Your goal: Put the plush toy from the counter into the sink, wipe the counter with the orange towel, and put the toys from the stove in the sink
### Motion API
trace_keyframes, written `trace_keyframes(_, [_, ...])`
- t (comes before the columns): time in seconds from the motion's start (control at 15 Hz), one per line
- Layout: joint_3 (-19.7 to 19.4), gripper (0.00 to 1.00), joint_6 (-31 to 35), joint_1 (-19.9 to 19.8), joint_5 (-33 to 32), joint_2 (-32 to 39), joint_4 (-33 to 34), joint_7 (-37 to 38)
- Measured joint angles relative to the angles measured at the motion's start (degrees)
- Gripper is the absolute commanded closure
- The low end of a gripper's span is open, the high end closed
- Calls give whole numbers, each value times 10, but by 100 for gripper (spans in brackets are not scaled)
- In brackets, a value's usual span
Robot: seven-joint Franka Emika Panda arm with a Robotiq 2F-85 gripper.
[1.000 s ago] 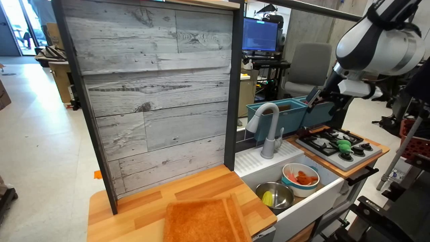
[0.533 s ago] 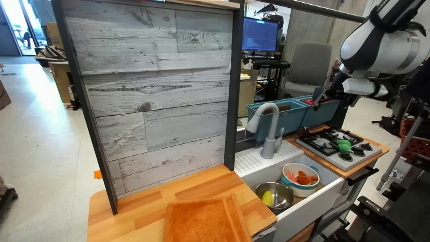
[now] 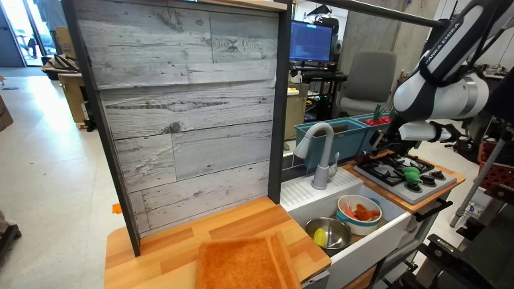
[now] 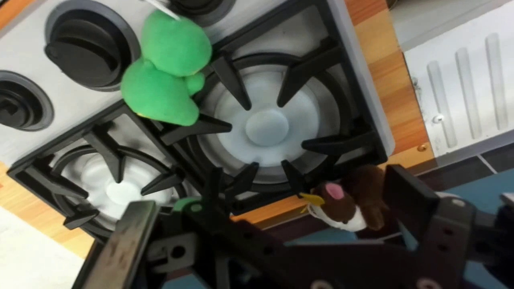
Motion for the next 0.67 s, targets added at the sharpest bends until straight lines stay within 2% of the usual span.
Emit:
trace_keyframes(0.4, [27,1,0,-9,-6,79,122,-27])
trace_keyframes(0.53, [27,26,-1,-10,-14,103,146,-38])
trace_keyframes(0.6, [27,29,-1,-12,-19,117,161,-41])
trace_keyframes(0.67, [28,36,-1,-12,-24,131,175,-43])
